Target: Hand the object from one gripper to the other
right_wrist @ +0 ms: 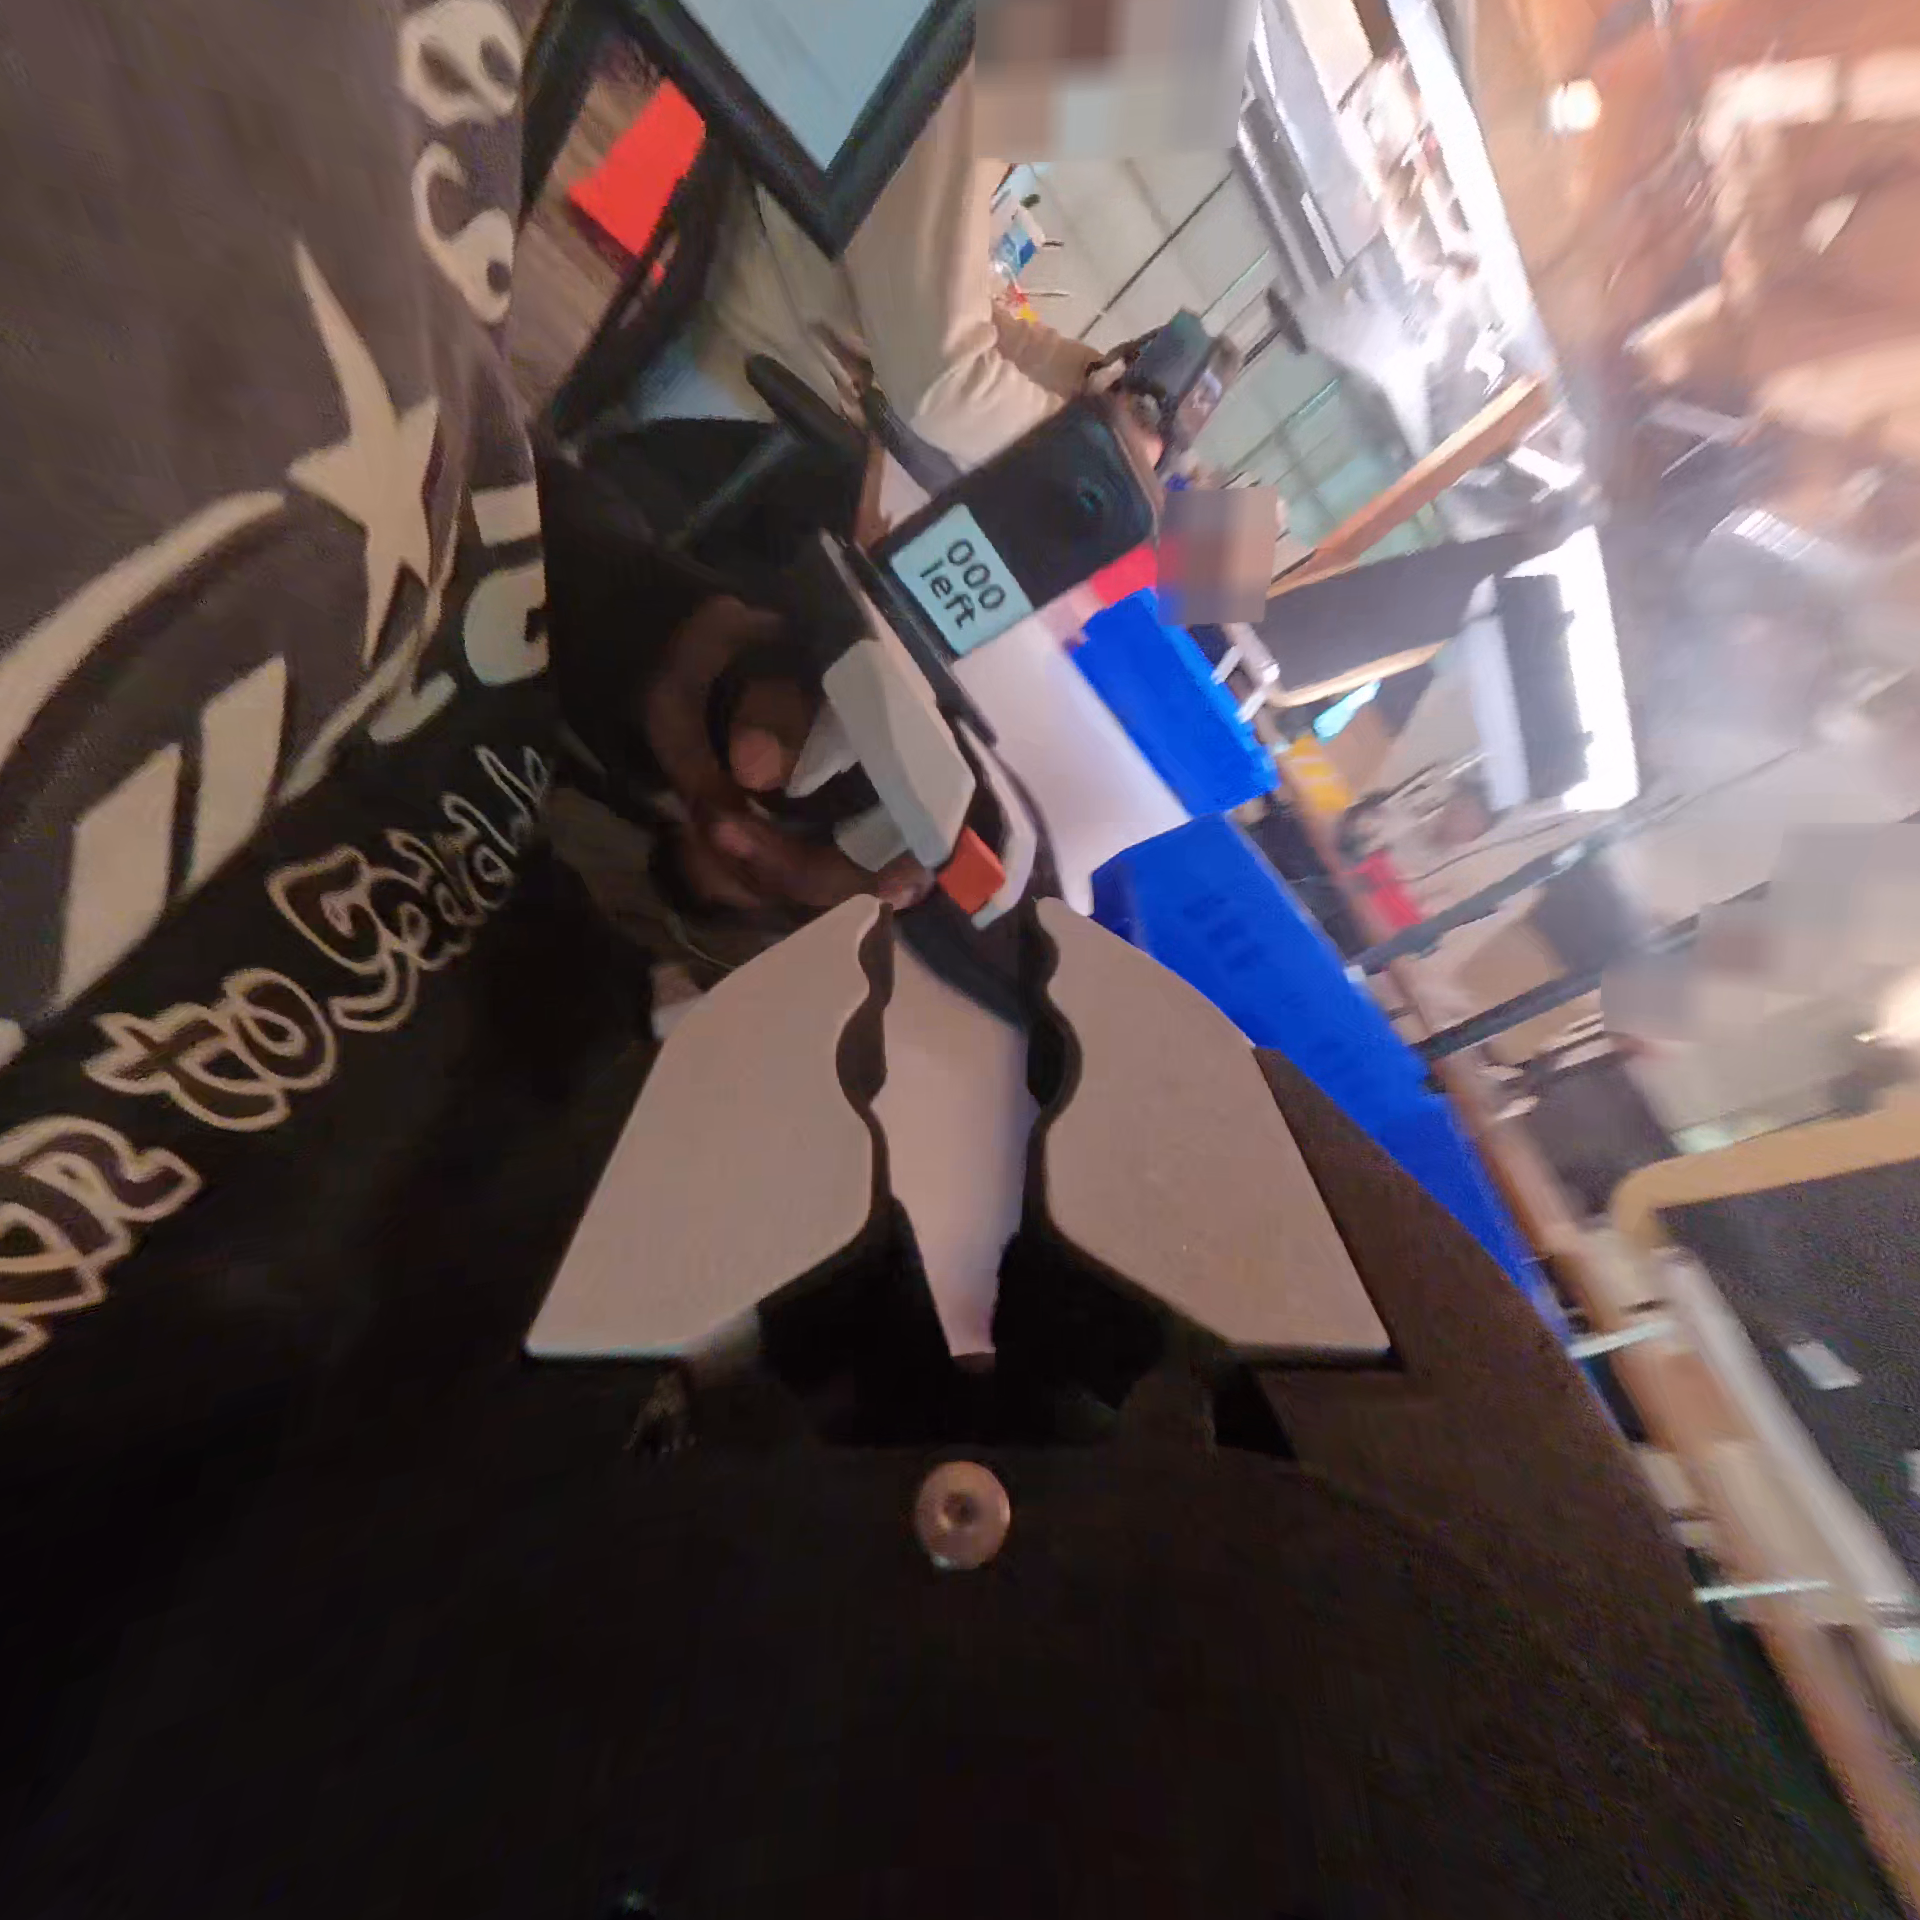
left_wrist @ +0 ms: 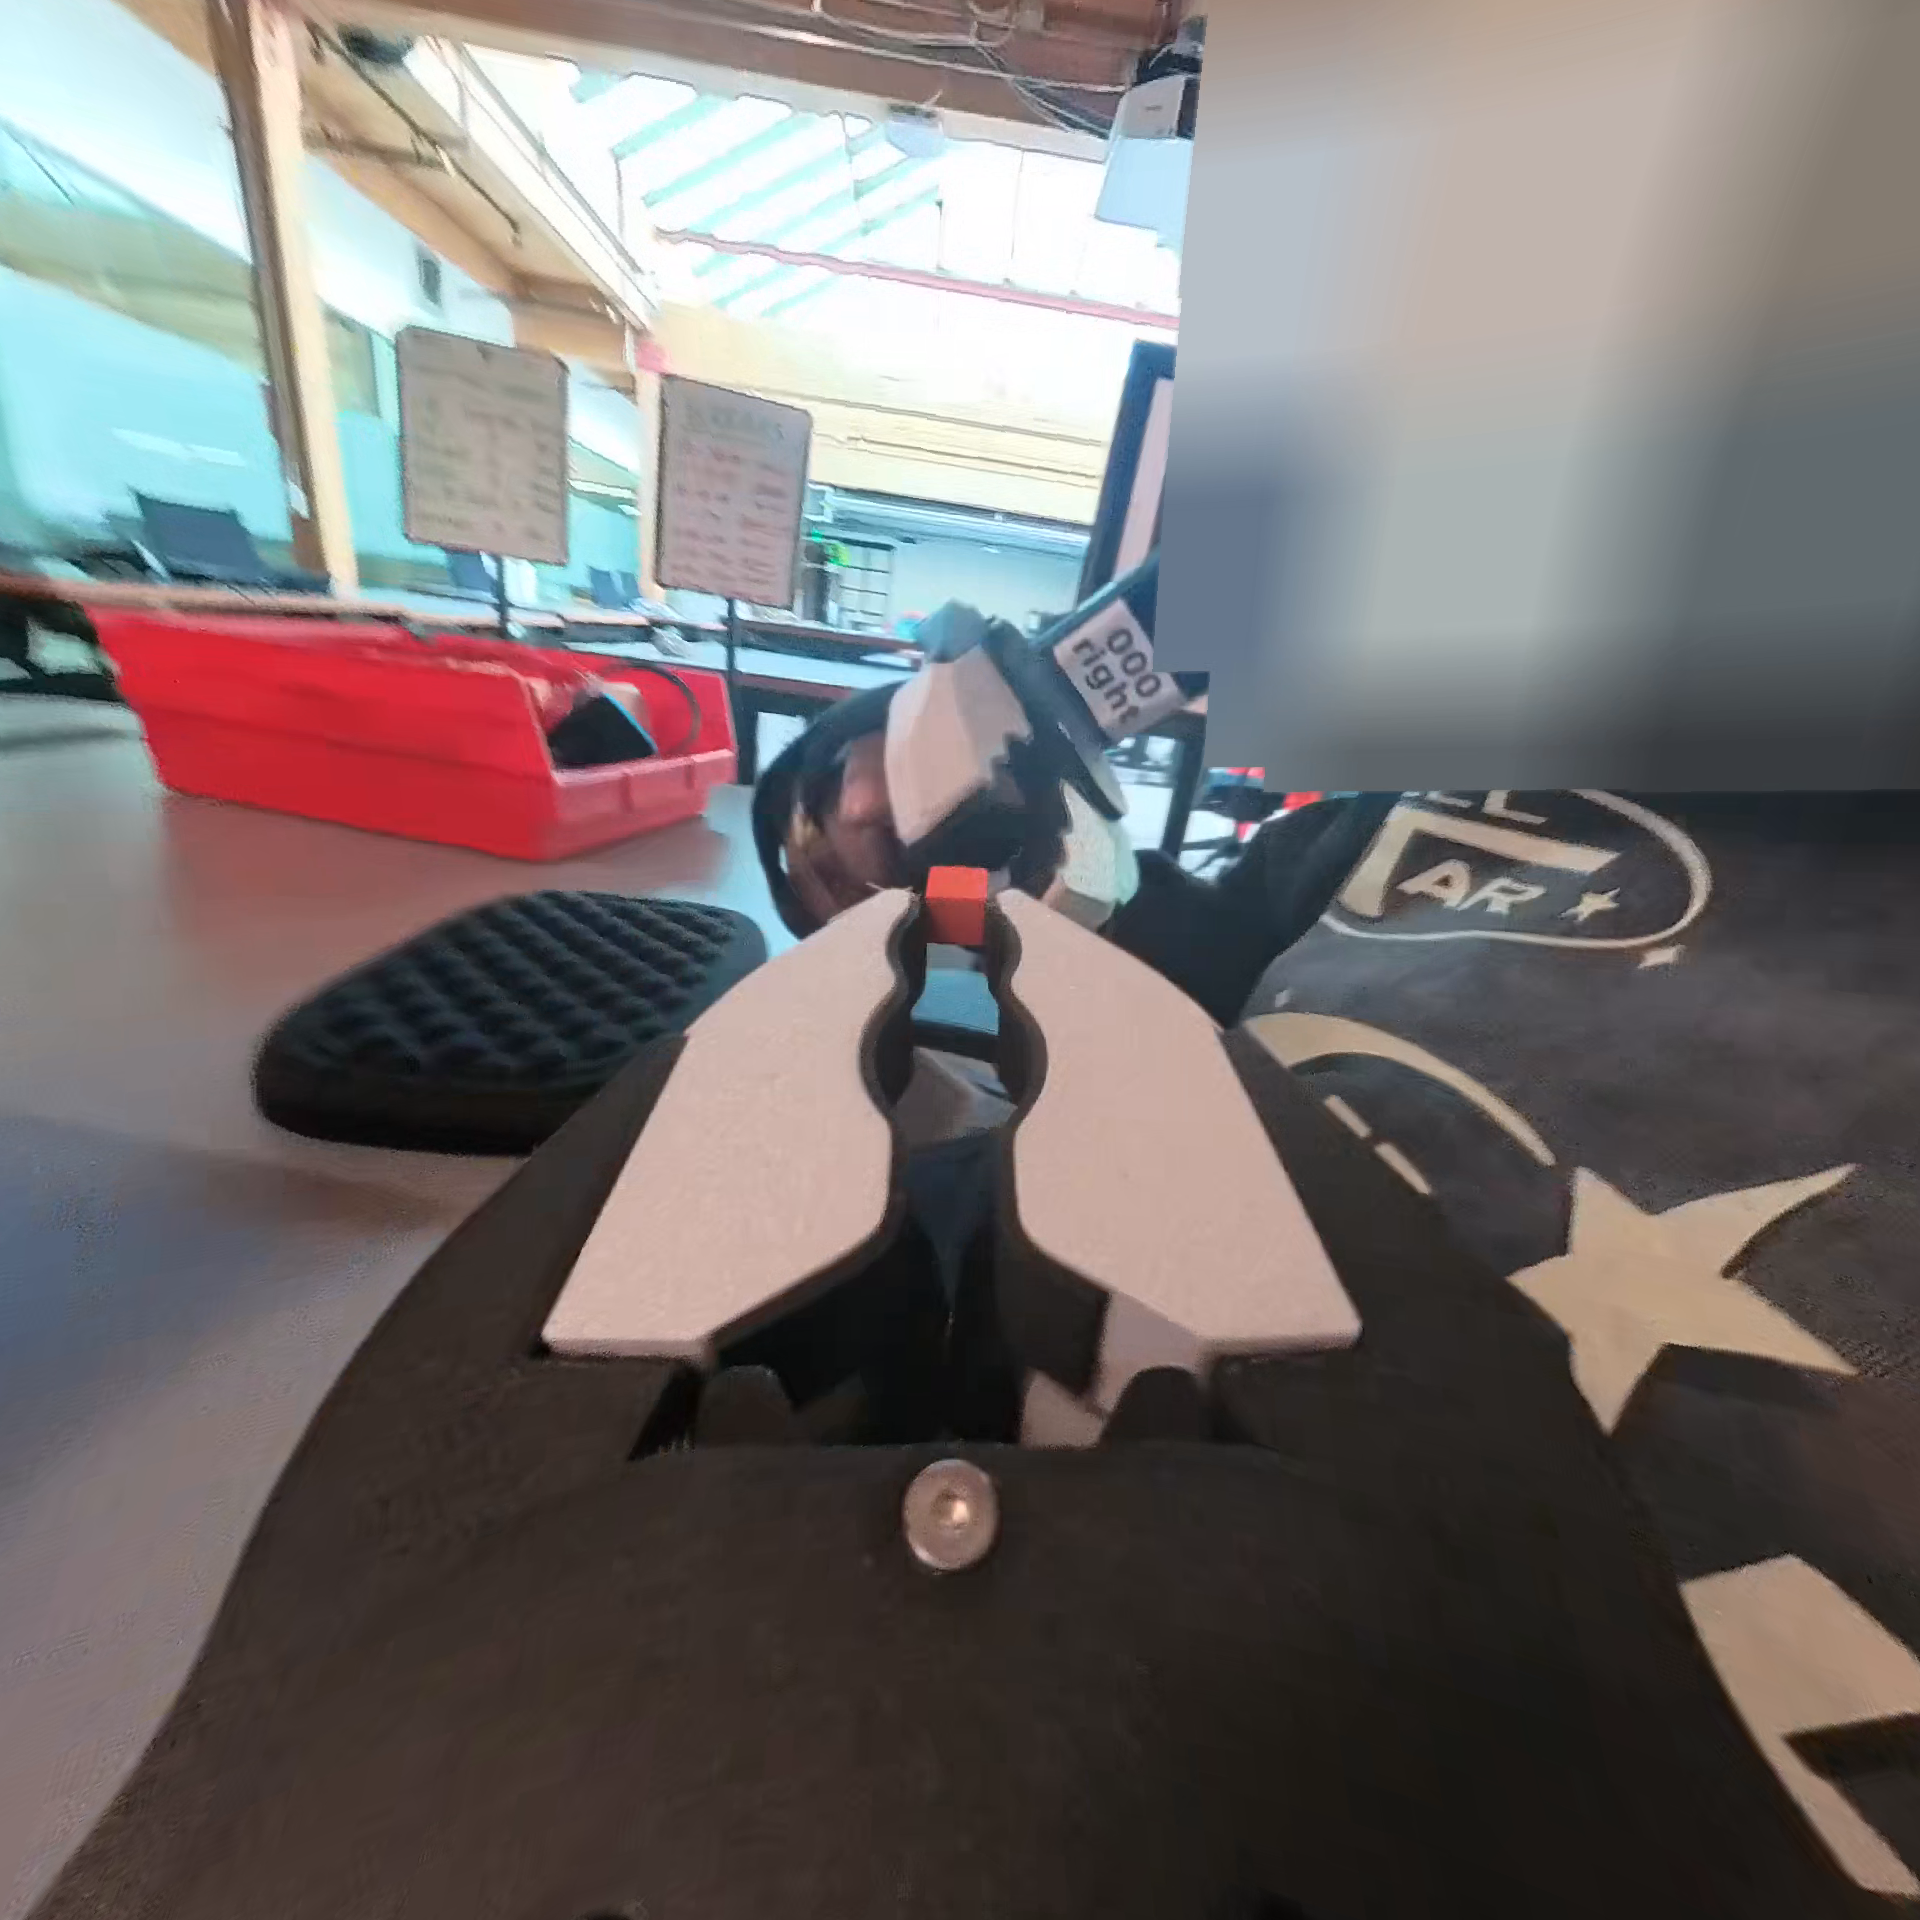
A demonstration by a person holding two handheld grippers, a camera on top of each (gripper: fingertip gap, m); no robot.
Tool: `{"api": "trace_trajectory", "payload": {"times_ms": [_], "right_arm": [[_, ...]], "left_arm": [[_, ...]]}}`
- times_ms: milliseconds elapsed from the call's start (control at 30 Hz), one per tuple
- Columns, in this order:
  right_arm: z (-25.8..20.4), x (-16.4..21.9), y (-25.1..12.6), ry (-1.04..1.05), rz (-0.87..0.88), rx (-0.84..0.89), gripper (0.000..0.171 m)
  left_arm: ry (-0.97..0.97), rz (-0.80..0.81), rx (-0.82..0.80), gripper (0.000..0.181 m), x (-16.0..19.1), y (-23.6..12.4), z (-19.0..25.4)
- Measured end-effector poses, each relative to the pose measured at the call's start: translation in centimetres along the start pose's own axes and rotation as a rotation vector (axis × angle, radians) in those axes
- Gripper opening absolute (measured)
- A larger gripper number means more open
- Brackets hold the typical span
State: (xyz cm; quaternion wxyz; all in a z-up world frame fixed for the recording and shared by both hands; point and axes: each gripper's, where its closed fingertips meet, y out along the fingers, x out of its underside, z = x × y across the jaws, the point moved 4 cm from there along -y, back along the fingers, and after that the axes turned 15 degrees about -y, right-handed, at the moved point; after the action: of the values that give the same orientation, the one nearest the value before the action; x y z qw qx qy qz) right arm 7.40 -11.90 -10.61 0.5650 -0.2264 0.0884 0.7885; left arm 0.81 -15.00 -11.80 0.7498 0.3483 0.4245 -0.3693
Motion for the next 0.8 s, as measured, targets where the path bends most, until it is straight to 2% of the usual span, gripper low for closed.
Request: {"api": "trace_trajectory", "payload": {"times_ms": [167, 333, 467, 533, 633, 800], "right_arm": [[-0.7, -0.2, 0.5, -0.199, -0.047, 0.03, 0.021], [-0.9, -0.2, 0.8, -0.225, -0.05, 0.033, 0.013], [-0.9, -0.2, 0.7, -0.166, -0.039, -0.001, 0.012], [-0.5, -0.2, 0.6, -0.076, -0.027, -0.002, 0.011], [0.6, 0.5, 0.5, 0.162, -0.019, -0.004, 0.011], [1.3, 2.2, 0.3, 0.783, 0.016, -0.132, 0.011]], "left_arm": [[-0.137, -0.03, 0.053, 0.01, 0.6, 0.3, -0.1], [-0.146, -0.063, 0.064, 0.01, 1.0, 0.4, 0.0], [-0.118, -0.055, 0.07, 0.01, 1.0, 0.5, 0.2], [-0.026, -0.018, 0.042, 0.012, 0.6, 0.4, 0.3], [0.218, 0.039, -0.073, 0.019, 0.0, -0.1, 0.0], [0.684, 0.025, -0.285, 0.027, -0.2, -0.3, -0.3]]}}
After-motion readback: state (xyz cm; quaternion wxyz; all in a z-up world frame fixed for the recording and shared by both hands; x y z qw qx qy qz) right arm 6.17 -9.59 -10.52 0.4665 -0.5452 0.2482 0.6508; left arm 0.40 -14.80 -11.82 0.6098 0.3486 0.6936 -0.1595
